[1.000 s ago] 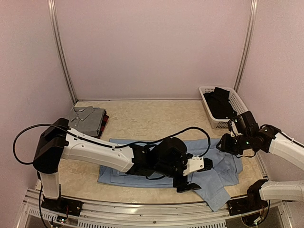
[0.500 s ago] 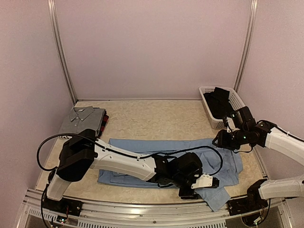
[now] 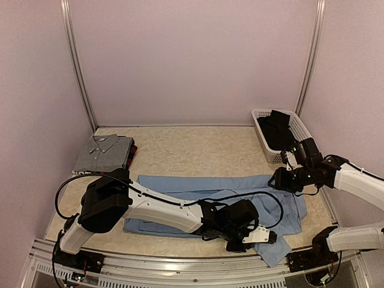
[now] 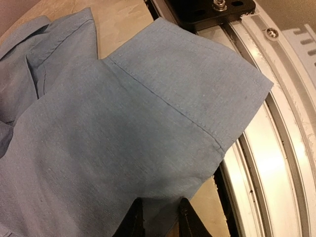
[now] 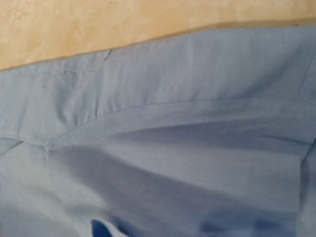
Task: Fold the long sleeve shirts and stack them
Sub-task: Pick up the sleeve from the center of the board.
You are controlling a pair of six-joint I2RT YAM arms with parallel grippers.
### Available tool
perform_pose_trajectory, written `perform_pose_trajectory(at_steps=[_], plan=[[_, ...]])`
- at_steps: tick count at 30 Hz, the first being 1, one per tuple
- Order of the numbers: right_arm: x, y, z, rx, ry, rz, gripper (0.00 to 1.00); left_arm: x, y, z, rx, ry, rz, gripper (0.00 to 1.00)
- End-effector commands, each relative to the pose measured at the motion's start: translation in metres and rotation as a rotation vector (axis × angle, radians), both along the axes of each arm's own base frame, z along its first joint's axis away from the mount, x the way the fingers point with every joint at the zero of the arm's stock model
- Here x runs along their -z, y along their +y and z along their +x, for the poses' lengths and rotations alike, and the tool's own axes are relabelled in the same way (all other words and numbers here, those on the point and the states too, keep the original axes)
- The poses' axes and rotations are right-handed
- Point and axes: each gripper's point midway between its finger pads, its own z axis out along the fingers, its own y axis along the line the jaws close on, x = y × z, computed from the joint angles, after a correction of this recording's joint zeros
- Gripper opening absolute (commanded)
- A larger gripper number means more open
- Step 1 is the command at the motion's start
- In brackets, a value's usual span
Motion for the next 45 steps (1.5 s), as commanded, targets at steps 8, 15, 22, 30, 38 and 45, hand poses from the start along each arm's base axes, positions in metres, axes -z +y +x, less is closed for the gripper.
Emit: perform_pose_trajectory(at_steps=[8,15,22,30,38,45], plan=[[0.003,0.002,0.002,-0.017,-0.01,0.013,0.39,0.008,0.01,-0.002,-0.011,-0.029,0.021,0.0],[0.001,0.0,0.002,-0.014,-0.016,0.008,0.39,-0.036,0.016,0.007,-0.04,0.119,-0.092,0.0],[0.0,-0.001,0.002,-0.016,-0.019,-0.001,0.39,-0.091,0.028,0.041,-0.122,0.291,-0.25,0.0],[0.001,-0.003,0.003,-0.017,-0.019,-0.006,0.39,-0.097,0.018,0.03,-0.089,0.236,-0.23,0.24],[-0.001,-0.002,0.005,-0.025,-0.019,-0.012,0.38,-0.071,-0.013,-0.009,-0.019,0.146,-0.174,0.64],[0.003,-0.002,0.003,-0.029,-0.017,-0.005,0.39,-0.039,-0.026,-0.03,0.06,0.115,-0.074,0.68]])
